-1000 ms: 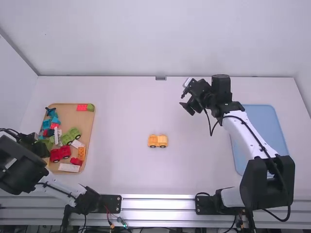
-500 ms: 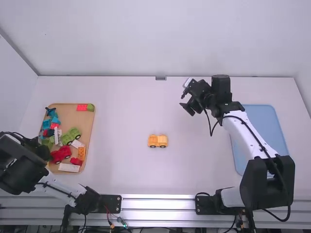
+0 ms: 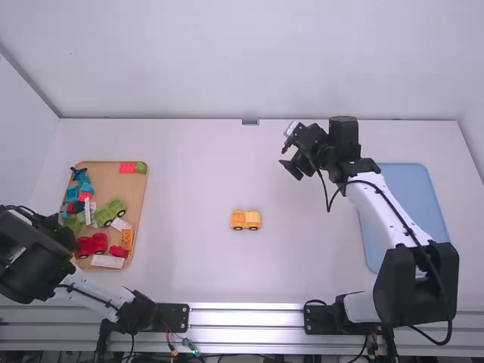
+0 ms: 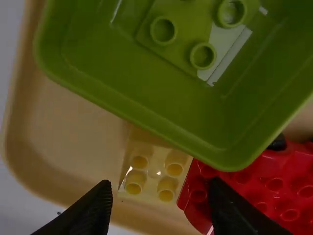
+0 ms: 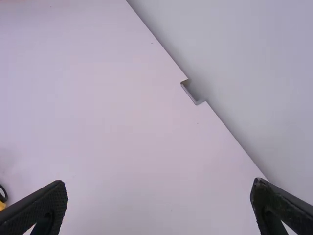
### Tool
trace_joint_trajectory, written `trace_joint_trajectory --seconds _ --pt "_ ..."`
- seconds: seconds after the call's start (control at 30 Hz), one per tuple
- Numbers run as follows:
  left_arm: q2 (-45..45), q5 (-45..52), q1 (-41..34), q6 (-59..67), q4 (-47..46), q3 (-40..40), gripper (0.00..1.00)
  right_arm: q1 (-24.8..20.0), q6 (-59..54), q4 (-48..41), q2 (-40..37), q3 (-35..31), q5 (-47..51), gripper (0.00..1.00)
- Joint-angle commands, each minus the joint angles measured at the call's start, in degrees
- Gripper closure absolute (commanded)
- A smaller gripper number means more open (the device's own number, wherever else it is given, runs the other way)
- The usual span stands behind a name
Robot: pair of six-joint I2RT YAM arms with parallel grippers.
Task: Assemble lego blocks to make yellow taxi
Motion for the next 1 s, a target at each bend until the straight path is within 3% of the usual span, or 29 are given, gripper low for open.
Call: trace_joint_trajectory --seconds 0.0,0.27,0.5,0.8,0.97 --pt "0.76 -1.25 0.11 -0.48 0.42 0.07 0.45 0.04 0.24 0.13 -0.46 1.92 -0.48 0.01" --pt "0.74 0.85 -0.26 -0.42 -1.03 0.07 0.43 0.04 0.22 0.13 -0.46 1.92 -0.5 0.01" --pt "0.74 3.32 -3.02 -1.31 -2.78 0.26 0.31 0.04 1.7 0.09 -0.46 1.92 -0.28 0.01" --pt "0.74 -0.46 -2.51 -4.09 -6.21 4.72 0.32 0.04 1.73 0.09 -0.46 1.92 -0.48 0.01" --pt "0.74 0.48 -2.56 -2.21 -6.78 5.86 0.42 0.04 1.73 0.11 -0.46 1.92 -0.46 0.01"
